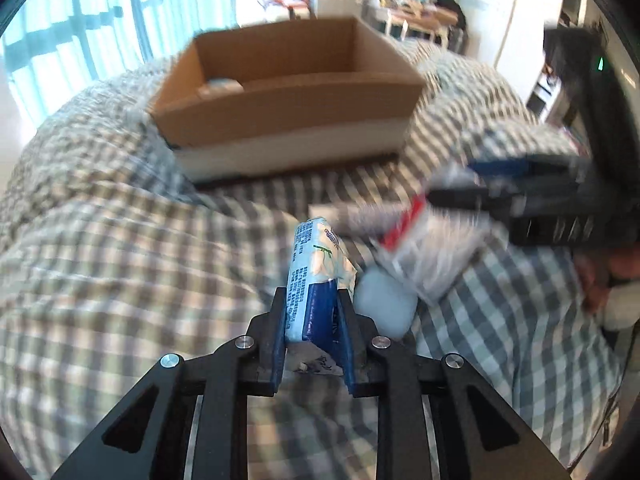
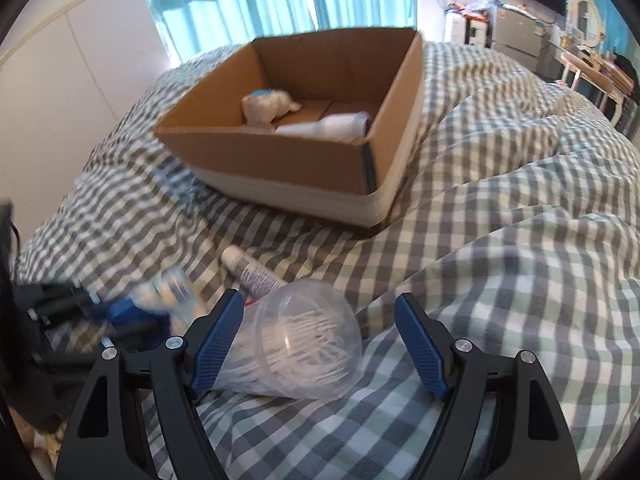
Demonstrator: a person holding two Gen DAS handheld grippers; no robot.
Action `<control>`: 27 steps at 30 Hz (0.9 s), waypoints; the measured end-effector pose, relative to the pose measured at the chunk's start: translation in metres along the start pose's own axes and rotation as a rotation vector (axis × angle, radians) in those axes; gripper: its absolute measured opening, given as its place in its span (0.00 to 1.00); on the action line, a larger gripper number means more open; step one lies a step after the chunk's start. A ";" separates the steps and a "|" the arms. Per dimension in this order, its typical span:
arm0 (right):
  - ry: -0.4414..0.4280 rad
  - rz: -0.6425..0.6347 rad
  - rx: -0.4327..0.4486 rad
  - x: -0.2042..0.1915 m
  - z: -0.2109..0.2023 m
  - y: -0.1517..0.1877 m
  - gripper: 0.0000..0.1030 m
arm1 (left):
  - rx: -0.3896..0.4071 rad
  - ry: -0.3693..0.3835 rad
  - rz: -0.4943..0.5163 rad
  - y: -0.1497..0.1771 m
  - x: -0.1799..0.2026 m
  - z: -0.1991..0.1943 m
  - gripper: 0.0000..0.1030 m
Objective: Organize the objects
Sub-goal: 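Grasp the blue tissue pack with the left tool while the right tool grasps the cotton swab box, then lift the tissue pack and cotton swab box toward the cardboard box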
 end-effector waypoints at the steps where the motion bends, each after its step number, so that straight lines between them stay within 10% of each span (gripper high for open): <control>1: -0.009 -0.006 -0.029 -0.002 0.005 0.002 0.76 | 0.018 -0.020 -0.004 -0.004 -0.007 -0.006 0.21; 17: 0.038 -0.035 -0.203 -0.017 0.047 0.013 0.87 | 0.070 -0.018 -0.084 0.009 -0.036 -0.011 0.21; 27: 0.141 -0.045 0.010 -0.042 0.004 0.022 0.72 | 0.075 0.010 -0.128 0.016 -0.045 -0.009 0.21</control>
Point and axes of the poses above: each gripper's, at about its wrist camera, not at the fingertips, and z roughly the way its jaws point, x to its right, y to its underside, the point moved 3 cm from there along z, roughly the way its jaws point, and after that the axes turned 14 degrees about z, right-handed, at the moved point
